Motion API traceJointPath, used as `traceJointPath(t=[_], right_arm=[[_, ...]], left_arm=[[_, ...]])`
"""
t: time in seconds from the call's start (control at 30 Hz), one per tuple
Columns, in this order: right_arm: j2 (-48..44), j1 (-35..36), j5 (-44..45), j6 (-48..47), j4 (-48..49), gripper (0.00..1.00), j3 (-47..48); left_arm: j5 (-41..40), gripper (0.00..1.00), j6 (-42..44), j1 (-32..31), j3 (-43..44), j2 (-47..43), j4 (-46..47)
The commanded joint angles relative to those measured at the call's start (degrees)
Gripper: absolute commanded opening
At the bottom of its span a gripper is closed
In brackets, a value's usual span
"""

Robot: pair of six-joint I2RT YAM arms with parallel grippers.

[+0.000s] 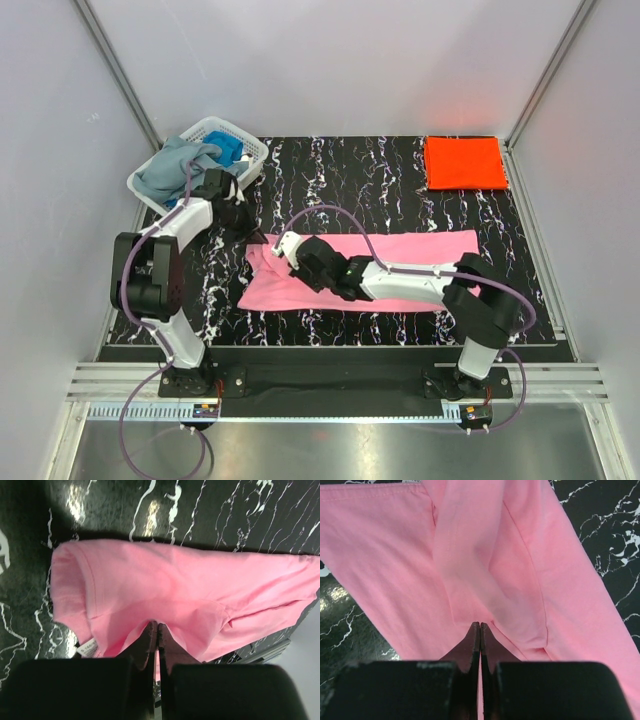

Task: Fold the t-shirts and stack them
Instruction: Fold the tshirt

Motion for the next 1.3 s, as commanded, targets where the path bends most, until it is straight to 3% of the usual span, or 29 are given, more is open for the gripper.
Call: traceJointPath(t=[0.0,0.2,0.27,0.37,0.67,0.93,1.27], right_arm=[[-5.2,0.5,0.4,1.5,1.2,0.00,-2.2],[-8.2,0.4,-0.2,2.7,0.2,0.00,-4.2],[-7.3,0.5,-1.6,3.6,2.3,0.12,-5.0],[-4.7,0.4,-2.9,4.5,4.7,0.22,-3.8],[1.2,0.5,-4.6,3.1,4.0,0.26,0.2],[3.4,0.5,-5.9,4.1,3.9,0.33,0.9],[5.9,0.5,-2.9,5.0,4.5,0.33,1.6]], left_arm=[[-2.0,0.00,0.4,-0.3,-2.9,-4.0,0.7],[-0.8,0.00,0.1,-0.6,-6.4,-6.5,1.3],[-0.5,0.00,0.1,-0.6,-6.4,-5.7,2.0],[0.6,0.00,-0.2,-0.6,-6.0,-3.5,3.2],[-1.9,0.00,1.6,-0.6,0.7,2.3,3.2],[-1.7,0.00,1.5,-0.6,1.3,4.1,4.3],[-1.2,0.00,1.9,-0.6,1.1,4.0,4.2]])
